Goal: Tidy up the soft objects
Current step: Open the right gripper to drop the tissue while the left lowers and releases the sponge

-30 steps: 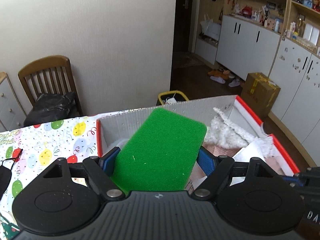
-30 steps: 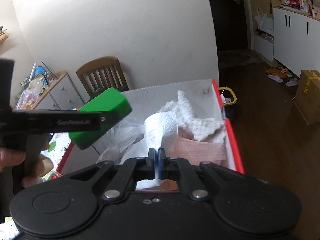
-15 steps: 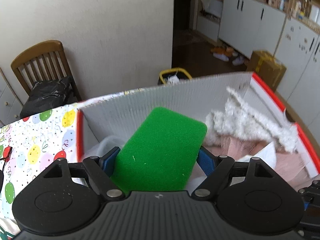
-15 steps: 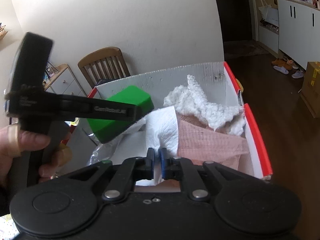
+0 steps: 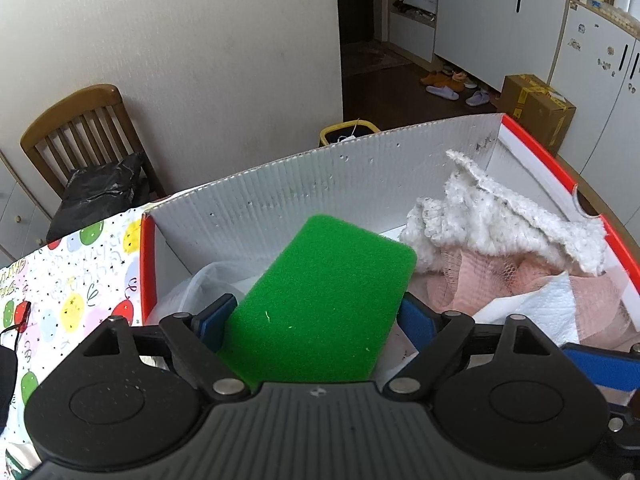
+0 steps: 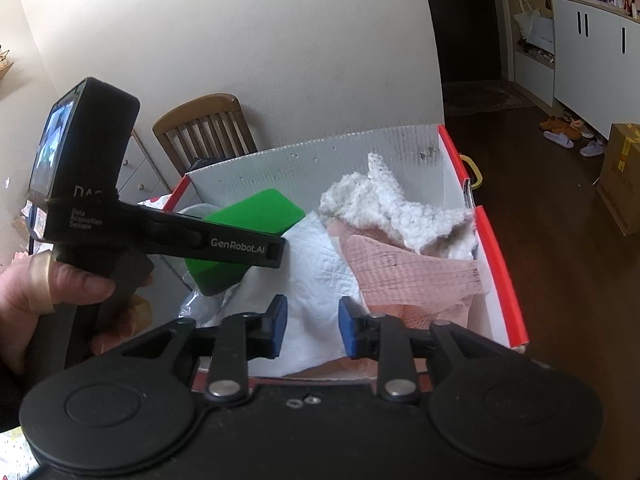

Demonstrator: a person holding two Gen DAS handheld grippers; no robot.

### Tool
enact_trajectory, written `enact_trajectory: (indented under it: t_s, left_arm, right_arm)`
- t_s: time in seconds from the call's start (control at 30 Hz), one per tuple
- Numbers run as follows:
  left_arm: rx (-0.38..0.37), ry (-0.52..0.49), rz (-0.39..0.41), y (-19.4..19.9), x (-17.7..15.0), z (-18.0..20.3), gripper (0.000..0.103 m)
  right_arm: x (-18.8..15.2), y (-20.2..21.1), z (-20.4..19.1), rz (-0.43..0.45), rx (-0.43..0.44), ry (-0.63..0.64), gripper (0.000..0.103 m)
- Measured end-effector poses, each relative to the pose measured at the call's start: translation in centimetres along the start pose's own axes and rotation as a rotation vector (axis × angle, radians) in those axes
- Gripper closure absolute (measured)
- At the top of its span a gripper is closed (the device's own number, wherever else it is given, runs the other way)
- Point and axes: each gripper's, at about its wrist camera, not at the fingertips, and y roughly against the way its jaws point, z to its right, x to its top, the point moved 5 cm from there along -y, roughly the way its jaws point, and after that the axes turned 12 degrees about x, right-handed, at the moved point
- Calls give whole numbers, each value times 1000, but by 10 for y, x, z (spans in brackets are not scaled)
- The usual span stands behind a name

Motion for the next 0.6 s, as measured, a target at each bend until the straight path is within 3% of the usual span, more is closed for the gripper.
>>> enact_trajectory:
  t_s: [0.33,0.47,0.6]
  left_arm:
    - [-18,55,34,27,-2,-14,14]
    - [-42,71,59,40,-2,-20,13]
    - [-56,71,65,49,-3,-22,11]
  right_arm:
    - [2,6,-5,-3,-4,24,58]
    - [5,14,-8,10,-2,33,44]
    - [10,22,-13,25,-6,49,40]
